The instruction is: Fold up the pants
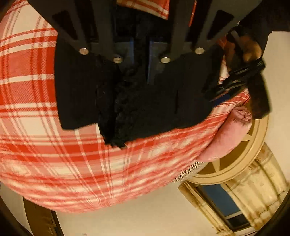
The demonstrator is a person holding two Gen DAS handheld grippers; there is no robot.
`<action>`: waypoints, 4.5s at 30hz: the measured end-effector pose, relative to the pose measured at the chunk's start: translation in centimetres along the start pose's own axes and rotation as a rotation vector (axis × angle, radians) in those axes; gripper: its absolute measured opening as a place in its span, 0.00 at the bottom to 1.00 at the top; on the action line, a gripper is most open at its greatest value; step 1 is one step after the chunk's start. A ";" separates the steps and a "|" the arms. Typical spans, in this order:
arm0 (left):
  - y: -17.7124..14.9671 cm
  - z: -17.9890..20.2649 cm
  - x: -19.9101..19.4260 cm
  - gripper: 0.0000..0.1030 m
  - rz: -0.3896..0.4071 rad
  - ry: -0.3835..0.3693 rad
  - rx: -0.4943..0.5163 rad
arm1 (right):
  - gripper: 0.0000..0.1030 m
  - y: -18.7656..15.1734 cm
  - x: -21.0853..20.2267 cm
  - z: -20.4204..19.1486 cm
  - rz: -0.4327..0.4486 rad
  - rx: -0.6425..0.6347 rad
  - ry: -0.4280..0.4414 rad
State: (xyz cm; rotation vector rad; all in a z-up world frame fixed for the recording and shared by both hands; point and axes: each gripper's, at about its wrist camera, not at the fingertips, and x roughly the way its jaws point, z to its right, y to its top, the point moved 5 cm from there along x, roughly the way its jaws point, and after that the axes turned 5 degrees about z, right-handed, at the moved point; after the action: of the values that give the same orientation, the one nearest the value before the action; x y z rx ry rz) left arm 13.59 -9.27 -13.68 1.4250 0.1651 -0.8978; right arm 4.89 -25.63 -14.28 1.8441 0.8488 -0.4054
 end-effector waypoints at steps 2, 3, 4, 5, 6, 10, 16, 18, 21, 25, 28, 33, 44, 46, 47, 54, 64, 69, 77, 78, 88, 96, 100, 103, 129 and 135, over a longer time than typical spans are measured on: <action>-0.1 0.2 0.0 0.92 -0.007 0.004 0.011 | 0.07 0.1 -1.4 -0.4 0.022 -0.030 -0.005; 0.0 0.3 0.0 0.92 -0.005 0.002 0.022 | 0.07 0.2 -1.8 -0.5 0.026 -0.038 -0.010; 0.1 0.4 0.0 0.92 -0.005 0.005 0.031 | 0.07 0.2 -2.2 -0.4 0.029 -0.041 -0.016; 0.2 0.7 0.3 0.92 -0.008 0.010 0.041 | 0.07 0.2 -2.5 -0.1 0.029 -0.037 -0.022; 0.2 1.0 0.5 0.92 -0.016 0.012 0.052 | 0.07 0.1 -2.7 0.3 0.031 -0.032 -0.034; -0.3 1.0 1.5 0.93 -0.054 0.029 0.073 | 0.07 -0.5 -2.6 2.3 0.027 0.010 -0.064; -0.9 0.4 2.3 0.93 -0.089 0.020 0.054 | 0.07 -1.9 -1.2 4.1 0.000 0.072 -0.048; -1.0 0.4 2.4 0.93 -0.089 0.021 0.056 | 0.07 -1.8 -1.2 4.0 -0.007 0.060 -0.055; -1.0 0.5 2.3 0.93 -0.087 0.024 0.066 | 0.15 -1.5 -1.4 3.5 -0.015 0.023 -0.067; -1.2 0.6 2.5 0.93 -0.094 0.017 0.064 | 0.45 -0.4 -2.0 3.8 0.011 0.012 -0.106; -1.3 0.6 2.6 0.93 -0.096 0.013 0.063 | 0.47 1.0 -2.3 4.4 0.048 0.039 -0.114; -1.3 0.7 2.7 0.93 -0.100 0.011 0.064 | 0.47 2.9 -1.4 4.8 0.062 0.071 -0.087; -1.2 1.0 2.5 0.93 -0.105 0.008 0.078 | 0.05 2.6 -0.5 1.8 0.047 -0.034 -0.046; -0.9 1.3 2.2 0.93 -0.100 0.000 0.085 | 0.05 2.8 -1.6 1.2 0.078 -0.068 -0.070; -0.9 1.5 2.2 0.93 -0.099 -0.004 0.087 | 0.05 2.8 -1.9 1.3 0.087 -0.070 -0.079; -1.2 1.8 3.1 0.93 -0.110 0.007 0.114 | 0.05 1.2 1.0 5.7 0.034 0.054 -0.084; -1.5 1.5 3.5 0.94 -0.120 0.008 0.099 | 0.23 -0.5 -0.6 3.5 0.009 -0.012 -0.088; -1.5 1.3 3.5 0.94 -0.122 0.003 0.095 | 0.32 -2.7 -1.7 2.6 -0.016 -0.046 -0.089; -1.6 1.0 3.6 0.94 -0.129 -0.003 0.079 | 0.32 -4.7 -3.2 1.6 -0.058 -0.081 -0.091; -1.7 1.0 3.6 0.94 -0.130 -0.003 0.077 | 0.32 -4.8 -3.1 1.7 -0.060 -0.082 -0.094; -2.2 0.9 3.1 0.94 -0.132 -0.013 0.058 | 0.27 -4.9 -2.8 3.4 -0.025 -0.023 -0.062; -2.9 0.6 1.7 0.94 -0.127 -0.029 0.033 | 0.32 -4.3 -2.6 3.2 -0.069 -0.040 -0.078; -4.0 0.5 0.3 0.94 -0.124 -0.036 0.044 | 0.38 -2.5 -4.4 2.3 -0.031 -0.113 -0.140; -4.8 0.4 -0.3 0.94 -0.123 -0.055 0.024 | 0.38 0.7 -7.0 1.1 0.080 -0.138 -0.173; -6.0 -0.1 -2.7 0.95 -0.051 -0.056 -0.028 | 0.10 4.3 17.6 -9.8 -0.275 -0.307 0.059; -7.1 0.5 -3.3 0.95 -0.064 -0.027 -0.004 | 0.34 5.9 12.1 -9.0 -0.140 -0.260 0.085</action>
State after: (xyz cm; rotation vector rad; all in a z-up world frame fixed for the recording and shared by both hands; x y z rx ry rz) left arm 6.76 -7.51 -17.17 1.4093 0.1933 -0.9687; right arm 16.57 -14.41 -13.99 1.5760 1.0419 -0.2899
